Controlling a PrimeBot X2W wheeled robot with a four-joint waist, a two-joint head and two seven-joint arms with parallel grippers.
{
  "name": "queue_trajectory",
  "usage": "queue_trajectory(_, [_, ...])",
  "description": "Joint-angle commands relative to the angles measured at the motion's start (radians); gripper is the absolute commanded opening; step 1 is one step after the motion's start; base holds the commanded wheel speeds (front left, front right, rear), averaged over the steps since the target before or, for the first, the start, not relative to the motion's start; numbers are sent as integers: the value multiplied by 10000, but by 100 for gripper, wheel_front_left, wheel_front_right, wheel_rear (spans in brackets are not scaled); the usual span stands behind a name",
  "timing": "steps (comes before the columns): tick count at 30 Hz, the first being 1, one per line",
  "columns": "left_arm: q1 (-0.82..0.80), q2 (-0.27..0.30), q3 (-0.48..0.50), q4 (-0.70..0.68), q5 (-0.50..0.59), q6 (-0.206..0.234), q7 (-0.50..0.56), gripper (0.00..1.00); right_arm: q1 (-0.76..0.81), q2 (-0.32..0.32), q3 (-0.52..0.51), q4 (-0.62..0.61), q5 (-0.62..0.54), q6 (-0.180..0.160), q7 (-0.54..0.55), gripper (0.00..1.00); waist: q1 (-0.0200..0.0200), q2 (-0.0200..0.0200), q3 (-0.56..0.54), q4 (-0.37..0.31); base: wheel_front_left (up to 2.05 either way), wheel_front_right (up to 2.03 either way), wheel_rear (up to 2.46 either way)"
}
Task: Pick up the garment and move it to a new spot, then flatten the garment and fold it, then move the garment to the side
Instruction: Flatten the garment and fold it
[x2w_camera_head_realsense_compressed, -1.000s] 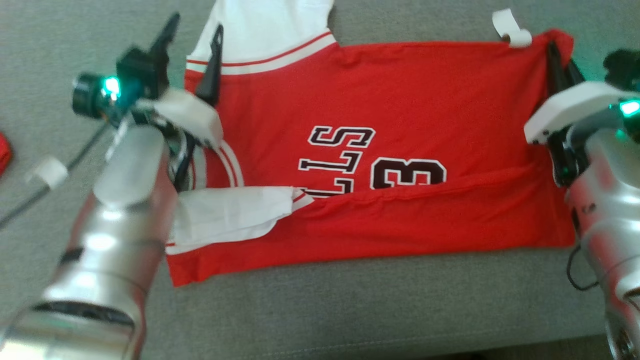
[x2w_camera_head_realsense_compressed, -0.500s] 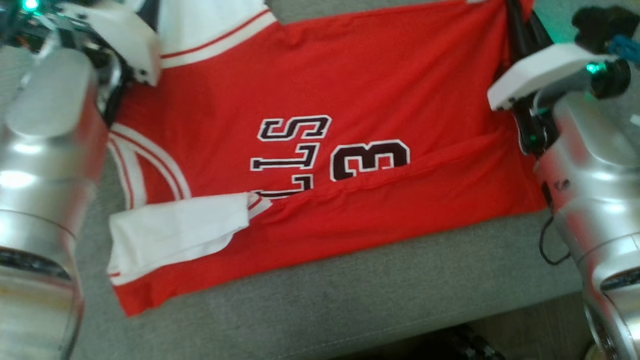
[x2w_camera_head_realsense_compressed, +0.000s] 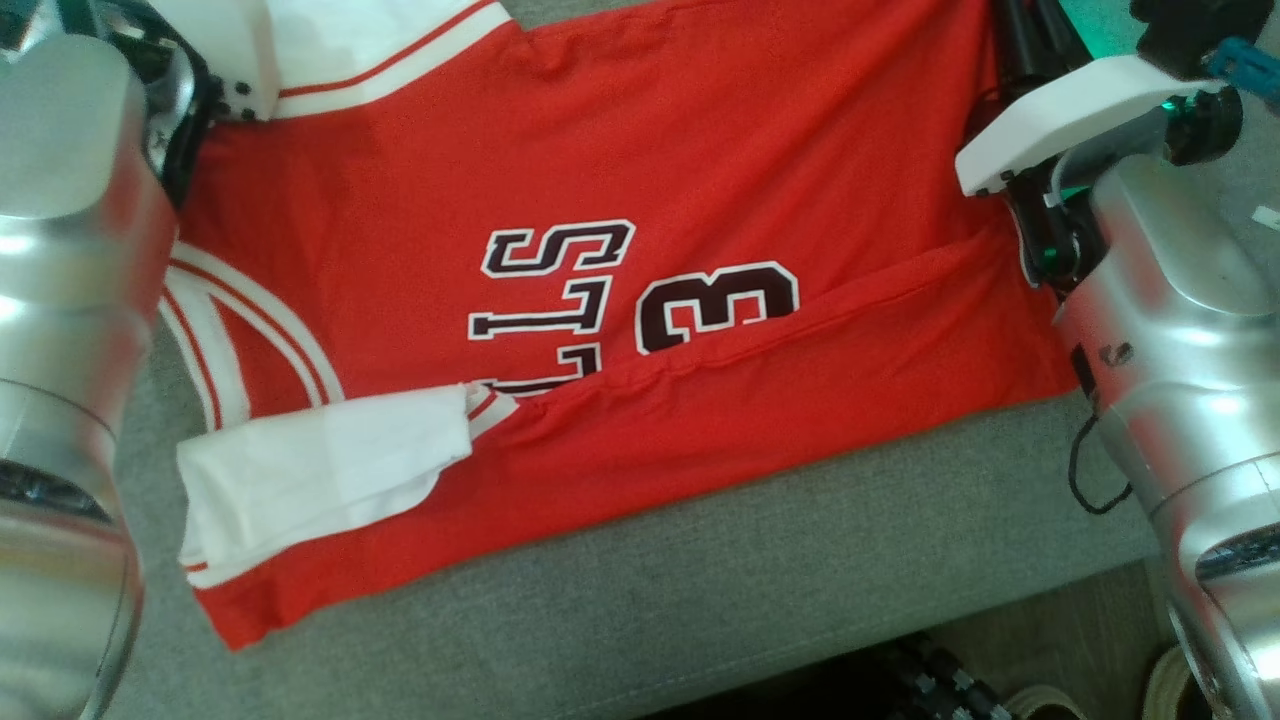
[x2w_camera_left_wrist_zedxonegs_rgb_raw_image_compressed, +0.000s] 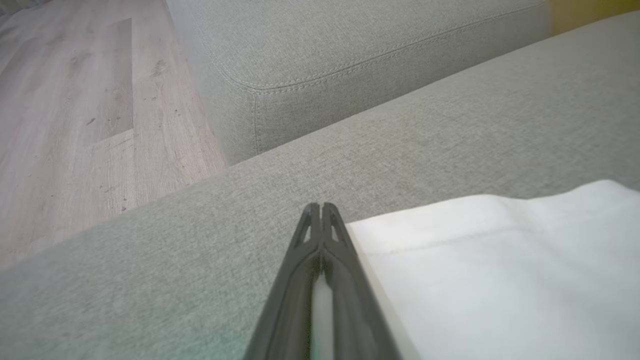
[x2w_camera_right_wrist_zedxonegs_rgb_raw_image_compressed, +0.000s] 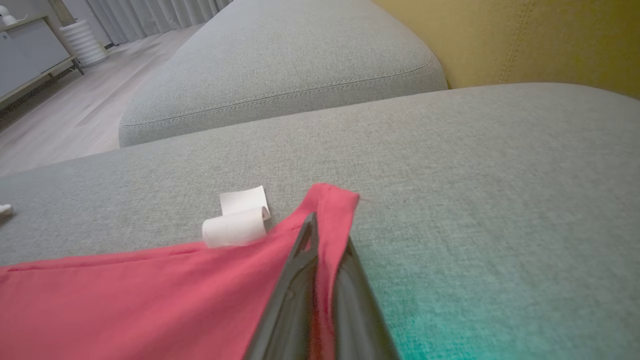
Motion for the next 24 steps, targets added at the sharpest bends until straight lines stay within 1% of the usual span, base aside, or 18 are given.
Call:
queue_trajectory(1, [124,218,-57,-120,-122,18,-13,0,-124,-99,77,-243,81,-7,-110,0,-1,0,-81,86,0,0,0])
queue_trajectory(4, [117,224,-207,-265,-313,18,-463,0,-123,-221,7,-239,118,-7,-110,0,-1,0,-233,246,0,0,0])
queue_trajectory(8, [-67,243,-239,-315,-441,18,-1340,0,-102,-348,-143,-242,38,-7,-110,0,-1,0,-444,449,0,0,0])
queue_trajectory(13, [-253,70,-211,-361,-624,18,-2165,0,20,-393,-468,-322,-139,-7,-110,0,-1,0,-729,665,0,0,0])
queue_trajectory(17, [-104,-85,-173,-675,-774,18,-2477,0,295,-402,-768,-506,-273,-7,-110,0,-1,0,-1114,831,0,0,0])
queue_trajectory(20, [307,-197,-48,-1069,-844,18,-2545,0,665,-465,-1023,-567,-334,-7,-110,0,-1,0,-1540,1022,0,0,0])
queue_trajectory(24, [1379,-169,506,-2287,-847,49,-2554,0,1393,-631,-1335,-688,-411,-7,-110,0,-1,0,-2124,1308,0,0,0])
